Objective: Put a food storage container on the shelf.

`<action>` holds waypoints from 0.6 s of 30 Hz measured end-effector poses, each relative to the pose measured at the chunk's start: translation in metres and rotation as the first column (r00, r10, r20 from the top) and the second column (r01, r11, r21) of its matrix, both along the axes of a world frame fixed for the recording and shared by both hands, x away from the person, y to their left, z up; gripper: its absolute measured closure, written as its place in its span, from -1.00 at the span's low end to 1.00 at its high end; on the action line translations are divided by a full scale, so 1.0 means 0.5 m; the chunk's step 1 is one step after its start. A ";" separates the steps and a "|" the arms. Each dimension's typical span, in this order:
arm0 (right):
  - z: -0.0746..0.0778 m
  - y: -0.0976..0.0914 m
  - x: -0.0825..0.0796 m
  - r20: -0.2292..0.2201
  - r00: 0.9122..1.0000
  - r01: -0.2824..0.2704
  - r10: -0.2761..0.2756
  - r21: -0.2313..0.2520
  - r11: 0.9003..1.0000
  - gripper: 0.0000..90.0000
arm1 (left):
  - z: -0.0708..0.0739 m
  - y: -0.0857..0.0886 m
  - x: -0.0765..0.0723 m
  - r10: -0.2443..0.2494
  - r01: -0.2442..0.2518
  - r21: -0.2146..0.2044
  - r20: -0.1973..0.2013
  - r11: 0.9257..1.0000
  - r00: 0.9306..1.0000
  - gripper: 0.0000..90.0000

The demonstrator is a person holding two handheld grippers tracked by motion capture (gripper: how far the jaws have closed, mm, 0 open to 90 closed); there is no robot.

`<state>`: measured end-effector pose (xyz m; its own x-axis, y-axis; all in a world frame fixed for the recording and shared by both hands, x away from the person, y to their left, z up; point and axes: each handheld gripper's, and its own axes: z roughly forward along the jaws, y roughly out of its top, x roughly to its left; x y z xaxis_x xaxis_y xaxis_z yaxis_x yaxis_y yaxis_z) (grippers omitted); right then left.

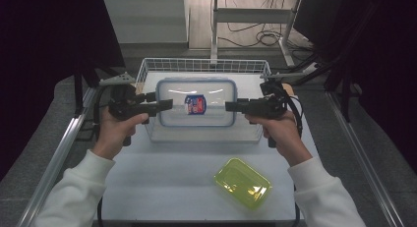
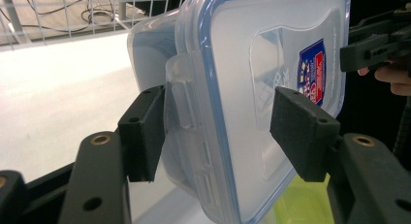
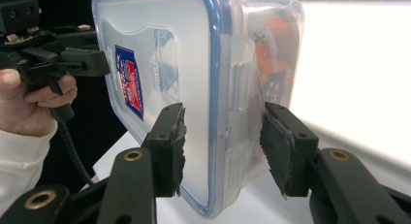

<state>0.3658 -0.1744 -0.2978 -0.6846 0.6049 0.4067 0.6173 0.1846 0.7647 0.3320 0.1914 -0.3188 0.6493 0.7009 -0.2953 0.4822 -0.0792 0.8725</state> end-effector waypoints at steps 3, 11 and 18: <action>0.011 -0.002 0.022 0.002 1.000 0.011 -0.011 0.003 1.000 0.16 | 0.010 -0.001 0.027 -0.002 0.002 -0.007 -0.016 1.000 1.000 -0.13; 0.016 -0.008 0.085 -0.023 0.999 0.037 -0.036 0.027 0.999 0.15 | 0.026 -0.008 0.092 -0.001 0.001 0.008 -0.060 1.000 0.998 -0.13; 0.016 -0.009 0.131 -0.067 0.996 0.063 -0.060 0.036 0.997 0.13 | 0.030 -0.008 0.143 -0.005 0.003 -0.018 -0.111 1.000 0.994 -0.13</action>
